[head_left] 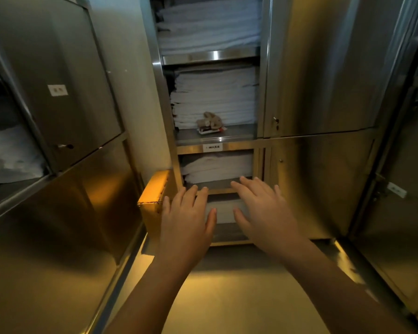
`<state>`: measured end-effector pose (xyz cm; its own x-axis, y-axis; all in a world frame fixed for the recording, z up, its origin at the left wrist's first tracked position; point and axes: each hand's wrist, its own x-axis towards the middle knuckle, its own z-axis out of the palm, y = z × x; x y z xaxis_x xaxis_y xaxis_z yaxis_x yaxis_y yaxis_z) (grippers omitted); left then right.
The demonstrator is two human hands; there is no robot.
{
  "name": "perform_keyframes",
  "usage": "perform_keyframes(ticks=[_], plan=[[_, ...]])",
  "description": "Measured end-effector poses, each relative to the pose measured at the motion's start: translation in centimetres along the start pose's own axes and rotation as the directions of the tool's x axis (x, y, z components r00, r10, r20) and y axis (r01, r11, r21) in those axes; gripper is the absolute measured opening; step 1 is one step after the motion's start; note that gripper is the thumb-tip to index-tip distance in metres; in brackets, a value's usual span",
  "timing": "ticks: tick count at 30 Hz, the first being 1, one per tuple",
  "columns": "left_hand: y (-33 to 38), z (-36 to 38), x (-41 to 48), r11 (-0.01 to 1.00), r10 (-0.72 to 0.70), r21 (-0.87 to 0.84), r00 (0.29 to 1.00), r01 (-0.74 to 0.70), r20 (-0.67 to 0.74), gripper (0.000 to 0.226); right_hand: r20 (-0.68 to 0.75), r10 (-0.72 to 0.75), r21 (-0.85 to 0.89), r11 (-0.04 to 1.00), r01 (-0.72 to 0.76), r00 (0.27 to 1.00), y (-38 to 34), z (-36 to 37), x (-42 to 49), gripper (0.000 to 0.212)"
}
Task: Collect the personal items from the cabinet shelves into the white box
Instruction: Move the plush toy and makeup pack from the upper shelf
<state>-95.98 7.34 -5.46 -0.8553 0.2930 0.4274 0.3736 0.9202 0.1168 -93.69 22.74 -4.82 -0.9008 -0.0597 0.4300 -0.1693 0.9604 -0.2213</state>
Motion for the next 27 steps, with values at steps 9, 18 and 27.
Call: perform_keyframes(ticks=[9, 18, 27], plan=[[-1.6, 7.3, 10.2, 0.994, 0.081, -0.069, 0.997, -0.080, 0.009, 0.052, 0.032, 0.044, -0.060, 0.997, -0.042, 0.999, 5.0, 5.6, 9.0, 0.053], [-8.6, 13.2, 24.4, 0.987, 0.127, -0.102, 0.992, -0.126, 0.004, 0.053, 0.043, 0.073, -0.085, 0.994, -0.069, 0.996, 5.8, 11.9, 24.4, 0.053], [-13.1, 17.7, 34.1, 0.979, 0.129, -0.164, 0.991, -0.122, 0.037, 0.053, 0.098, 0.116, -0.098, 0.989, -0.106, 0.988, 7.7, 16.6, 34.5, 0.053]])
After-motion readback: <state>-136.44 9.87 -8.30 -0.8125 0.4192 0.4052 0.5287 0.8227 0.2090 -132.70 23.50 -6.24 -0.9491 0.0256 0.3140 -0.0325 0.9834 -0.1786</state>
